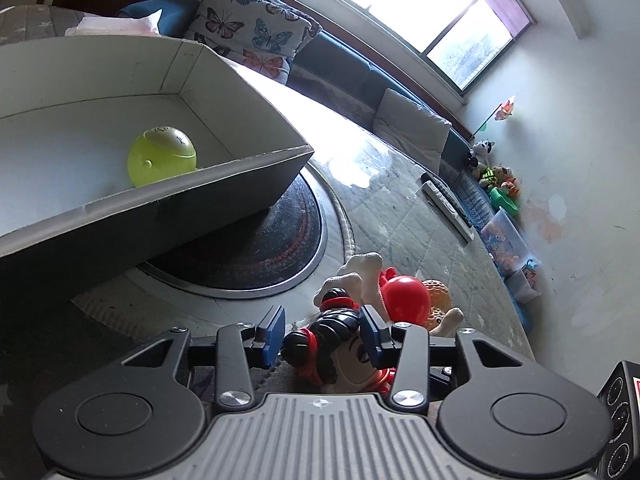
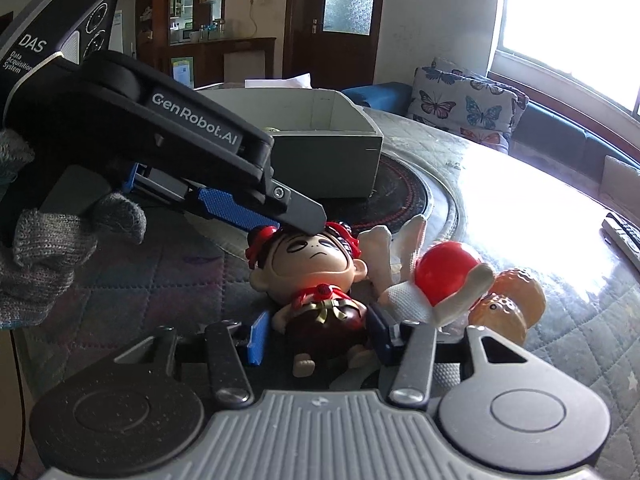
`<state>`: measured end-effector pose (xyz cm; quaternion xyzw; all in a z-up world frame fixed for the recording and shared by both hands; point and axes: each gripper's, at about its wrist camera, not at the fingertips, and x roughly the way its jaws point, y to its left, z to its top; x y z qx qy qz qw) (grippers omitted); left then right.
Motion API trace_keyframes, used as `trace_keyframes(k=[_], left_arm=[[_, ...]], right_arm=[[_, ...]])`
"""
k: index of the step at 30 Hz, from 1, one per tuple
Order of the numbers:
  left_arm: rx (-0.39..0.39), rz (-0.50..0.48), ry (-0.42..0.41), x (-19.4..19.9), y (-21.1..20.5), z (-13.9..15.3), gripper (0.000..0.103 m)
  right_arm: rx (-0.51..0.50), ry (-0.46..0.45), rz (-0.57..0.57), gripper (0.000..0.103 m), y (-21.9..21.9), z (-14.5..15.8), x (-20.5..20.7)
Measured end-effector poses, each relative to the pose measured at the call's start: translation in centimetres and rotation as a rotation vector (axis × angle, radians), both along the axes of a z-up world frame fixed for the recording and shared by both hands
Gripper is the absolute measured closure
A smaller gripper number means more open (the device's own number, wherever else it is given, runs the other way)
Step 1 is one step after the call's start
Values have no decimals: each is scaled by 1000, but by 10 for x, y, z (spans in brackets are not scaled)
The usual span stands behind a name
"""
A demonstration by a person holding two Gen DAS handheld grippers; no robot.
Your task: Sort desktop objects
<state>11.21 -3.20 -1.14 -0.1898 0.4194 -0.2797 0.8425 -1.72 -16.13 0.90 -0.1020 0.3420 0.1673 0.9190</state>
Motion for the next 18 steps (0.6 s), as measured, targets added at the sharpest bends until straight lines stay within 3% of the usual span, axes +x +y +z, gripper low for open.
trace_keyframes(k=[8, 18], left_arm=[[-19, 23, 24, -6, 6, 0, 58], [-38, 57, 47, -19, 14, -1, 58]], right_arm=[[-11, 3, 14, 47, 6, 0, 6], [-2, 23, 40, 48, 8, 2, -1]])
